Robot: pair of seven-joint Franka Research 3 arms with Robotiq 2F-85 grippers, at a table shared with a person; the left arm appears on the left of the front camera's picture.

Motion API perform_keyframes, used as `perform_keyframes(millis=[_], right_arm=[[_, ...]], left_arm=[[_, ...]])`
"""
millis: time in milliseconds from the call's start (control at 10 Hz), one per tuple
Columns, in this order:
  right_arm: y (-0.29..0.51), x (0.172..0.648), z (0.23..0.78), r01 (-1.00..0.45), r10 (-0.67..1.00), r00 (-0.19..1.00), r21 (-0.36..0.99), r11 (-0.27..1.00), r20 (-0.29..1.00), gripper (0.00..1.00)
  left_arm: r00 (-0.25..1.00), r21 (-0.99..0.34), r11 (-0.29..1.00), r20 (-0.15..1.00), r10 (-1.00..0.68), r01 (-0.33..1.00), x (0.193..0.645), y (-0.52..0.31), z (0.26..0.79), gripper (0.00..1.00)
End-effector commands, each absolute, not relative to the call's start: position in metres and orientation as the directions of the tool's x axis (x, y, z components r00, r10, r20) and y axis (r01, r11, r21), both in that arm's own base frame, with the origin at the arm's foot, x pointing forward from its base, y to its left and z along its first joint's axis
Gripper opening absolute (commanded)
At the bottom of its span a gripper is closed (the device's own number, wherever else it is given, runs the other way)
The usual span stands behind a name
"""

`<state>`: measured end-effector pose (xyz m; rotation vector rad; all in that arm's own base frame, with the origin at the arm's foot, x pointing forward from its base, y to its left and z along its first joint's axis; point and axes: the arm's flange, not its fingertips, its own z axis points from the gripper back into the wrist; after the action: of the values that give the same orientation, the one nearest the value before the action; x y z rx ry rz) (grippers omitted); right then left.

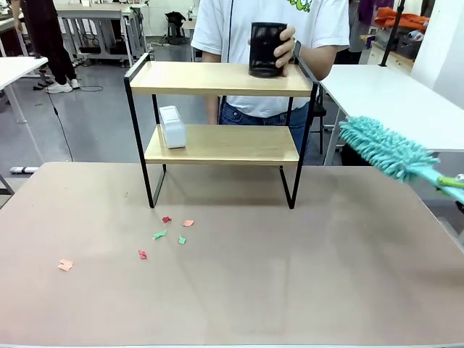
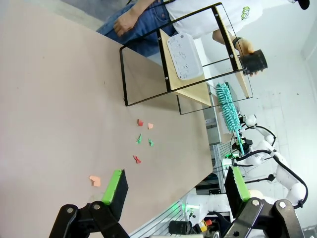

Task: Clean the shelf.
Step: Clean the remaining tier of the Shelf with the Duster once objects are removed, then hand the Duster back to the human.

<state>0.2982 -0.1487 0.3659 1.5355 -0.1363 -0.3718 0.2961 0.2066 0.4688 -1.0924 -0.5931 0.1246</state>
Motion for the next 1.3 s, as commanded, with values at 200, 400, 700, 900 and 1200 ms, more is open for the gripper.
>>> perform_keyframes(millis=[200,400,700,900,1200], right_arm=[[-0.155,0.298,0.377,0.116,-0.361,0.926,0.993,0.001,-0.108,0.00],[-0.155,0.298,0.377,0.116,-0.361,0.926,0.993,0.001,-0.108,0.00],[-0.155,0.298,0.377,0.116,-0.361,0.926,0.993,0.001,-0.108,0.00],[-0.155,0.298,0.377,0.116,-0.361,0.926,0.993,0.001,-0.108,0.00],[-0.156,0.283,0.416,-0.036,-0.326,0.944,0.998,0.055,0.052,0.12]], left_arm=[[0.825,-0.861,0.458,0.415,0.384,0.220,0.297,0.206,0.470,1.00],[0.825,-0.861,0.458,0.415,0.384,0.220,0.297,0.206,0.470,1.00],[0.825,-0.861,0.458,0.415,0.384,0.220,0.297,0.206,0.470,1.00],[0.825,-0.861,0.458,0.415,0.384,0.220,0.297,0.206,0.470,1.00],[0.825,-0.829,0.469,0.476,0.305,0.305,0.301,0.187,0.501,1.00]])
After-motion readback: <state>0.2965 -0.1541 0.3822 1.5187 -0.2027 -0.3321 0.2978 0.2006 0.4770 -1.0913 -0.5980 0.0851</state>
